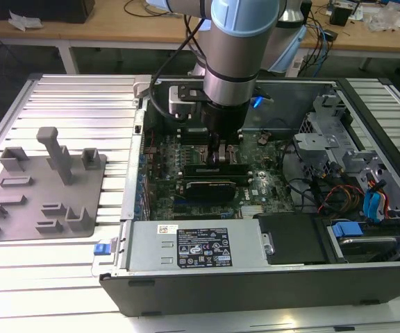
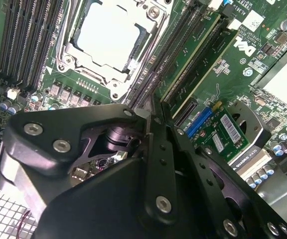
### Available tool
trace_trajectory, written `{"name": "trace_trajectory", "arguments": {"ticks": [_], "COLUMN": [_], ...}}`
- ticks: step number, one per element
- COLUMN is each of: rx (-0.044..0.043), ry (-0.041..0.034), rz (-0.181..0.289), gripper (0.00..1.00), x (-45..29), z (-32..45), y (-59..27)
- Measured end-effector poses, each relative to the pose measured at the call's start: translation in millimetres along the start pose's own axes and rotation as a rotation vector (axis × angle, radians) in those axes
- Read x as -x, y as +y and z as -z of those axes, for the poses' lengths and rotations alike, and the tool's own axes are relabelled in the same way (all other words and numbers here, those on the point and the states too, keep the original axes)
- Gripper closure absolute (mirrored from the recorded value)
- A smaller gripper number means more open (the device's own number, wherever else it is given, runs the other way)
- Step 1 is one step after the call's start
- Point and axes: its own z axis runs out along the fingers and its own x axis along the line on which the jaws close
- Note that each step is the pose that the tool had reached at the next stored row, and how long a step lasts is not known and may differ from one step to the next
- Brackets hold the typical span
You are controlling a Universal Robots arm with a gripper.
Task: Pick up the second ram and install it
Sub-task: 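Insert the second ram into the second slot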
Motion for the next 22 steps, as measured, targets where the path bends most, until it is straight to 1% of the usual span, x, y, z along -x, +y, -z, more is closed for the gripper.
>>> {"name": "trace_trajectory", "arguments": {"ticks": [4,6,12,19,22], "rx": [0.0002,0.0001,-0.0002,-0.0002,-0.0001], "ry": [-0.0007,-0.0023,-0.0028,-0.0042,-0.0042], "rz": [0.000,0.000,-0.007,-0.007,-0.007], "gripper": [0.91,0.91,0.91,0.91,0.91], "x": [-0.6,-1.3,-1.4,-1.5,-1.7], "z": [0.1,0.1,0.0,-3.5,-7.3], "y": [0.1,0.1,0.1,-0.1,-0.2]}}
